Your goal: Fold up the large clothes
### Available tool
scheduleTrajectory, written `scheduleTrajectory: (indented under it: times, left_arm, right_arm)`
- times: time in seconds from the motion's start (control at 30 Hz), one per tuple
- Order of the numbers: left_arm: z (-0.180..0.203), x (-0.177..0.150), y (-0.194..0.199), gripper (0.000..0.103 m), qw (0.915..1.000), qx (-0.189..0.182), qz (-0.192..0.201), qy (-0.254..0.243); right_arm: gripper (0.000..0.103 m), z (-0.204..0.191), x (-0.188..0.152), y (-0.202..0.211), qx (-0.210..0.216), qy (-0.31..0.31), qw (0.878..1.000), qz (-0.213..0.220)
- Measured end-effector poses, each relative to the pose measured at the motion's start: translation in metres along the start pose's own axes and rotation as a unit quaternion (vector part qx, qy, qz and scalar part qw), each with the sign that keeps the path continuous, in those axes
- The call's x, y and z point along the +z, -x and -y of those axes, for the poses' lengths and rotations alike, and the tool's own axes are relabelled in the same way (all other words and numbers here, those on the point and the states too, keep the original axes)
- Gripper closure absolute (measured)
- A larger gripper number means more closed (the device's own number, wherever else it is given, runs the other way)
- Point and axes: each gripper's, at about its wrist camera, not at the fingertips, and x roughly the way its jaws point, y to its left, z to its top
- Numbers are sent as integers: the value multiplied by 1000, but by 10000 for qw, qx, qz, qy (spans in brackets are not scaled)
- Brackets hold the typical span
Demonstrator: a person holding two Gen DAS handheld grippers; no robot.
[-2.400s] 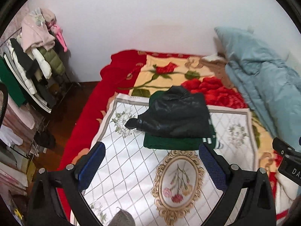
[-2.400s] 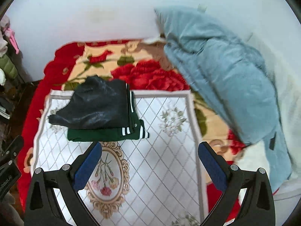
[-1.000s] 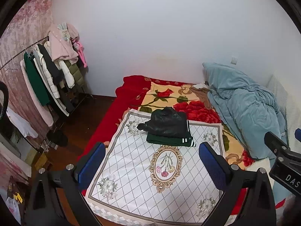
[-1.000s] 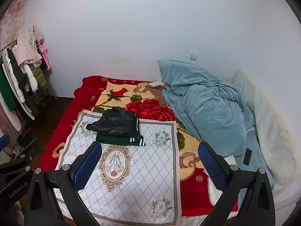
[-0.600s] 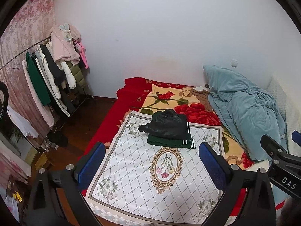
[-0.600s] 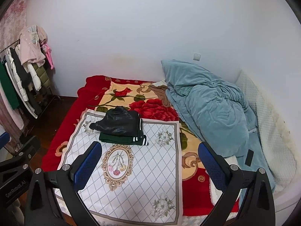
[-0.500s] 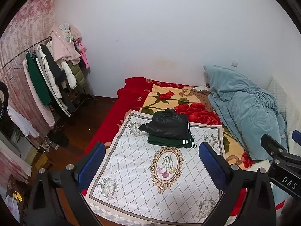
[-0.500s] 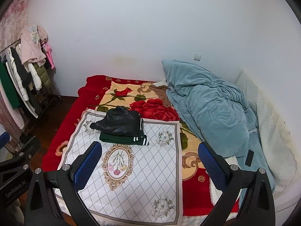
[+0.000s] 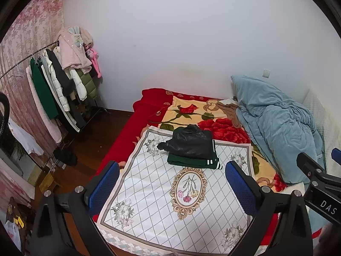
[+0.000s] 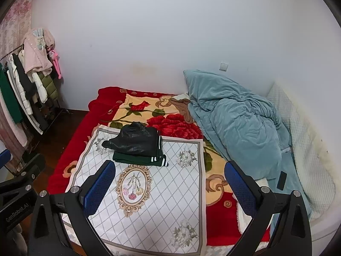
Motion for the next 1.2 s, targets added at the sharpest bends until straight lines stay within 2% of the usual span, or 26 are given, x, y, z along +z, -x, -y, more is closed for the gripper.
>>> scheduleTrajectory:
  times: [1.2]
  left_arm:
    - [-6,15,4,2,10000,-40,46,-40]
  right_arm:
    - [0,-2,4,0,13,-24,10000,18]
